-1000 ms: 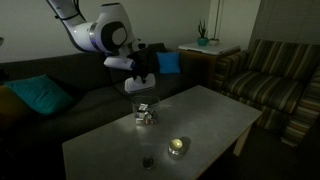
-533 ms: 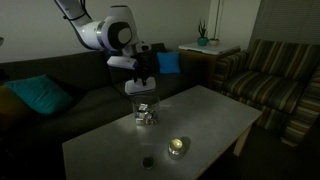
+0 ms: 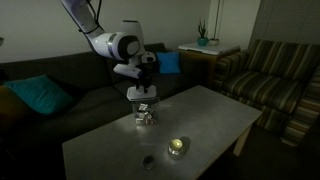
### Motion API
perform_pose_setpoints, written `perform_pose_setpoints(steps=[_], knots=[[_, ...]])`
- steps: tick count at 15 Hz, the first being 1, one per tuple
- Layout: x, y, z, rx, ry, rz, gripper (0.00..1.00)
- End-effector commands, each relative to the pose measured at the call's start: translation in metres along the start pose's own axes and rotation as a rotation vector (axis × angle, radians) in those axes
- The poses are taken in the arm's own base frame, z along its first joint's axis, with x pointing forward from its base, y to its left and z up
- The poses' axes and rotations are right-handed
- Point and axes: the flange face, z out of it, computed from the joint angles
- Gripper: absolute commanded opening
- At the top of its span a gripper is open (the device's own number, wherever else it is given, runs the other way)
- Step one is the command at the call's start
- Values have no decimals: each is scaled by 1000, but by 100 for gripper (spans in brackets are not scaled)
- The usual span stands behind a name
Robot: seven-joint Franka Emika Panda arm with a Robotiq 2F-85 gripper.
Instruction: Put the white lid on top of the clear storage jar then press down the button on the lid
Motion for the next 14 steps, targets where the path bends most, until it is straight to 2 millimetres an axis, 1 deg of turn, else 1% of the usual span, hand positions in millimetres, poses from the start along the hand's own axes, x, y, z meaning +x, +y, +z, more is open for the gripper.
perform_pose_setpoints(steps=[1,5,10,14], knots=[[12,-3,11,43,4,46,29],[12,-6,23,63,-10,129,29],[10,5,34,81,-57,270,29],[14,18,33,99,-51,333,29]])
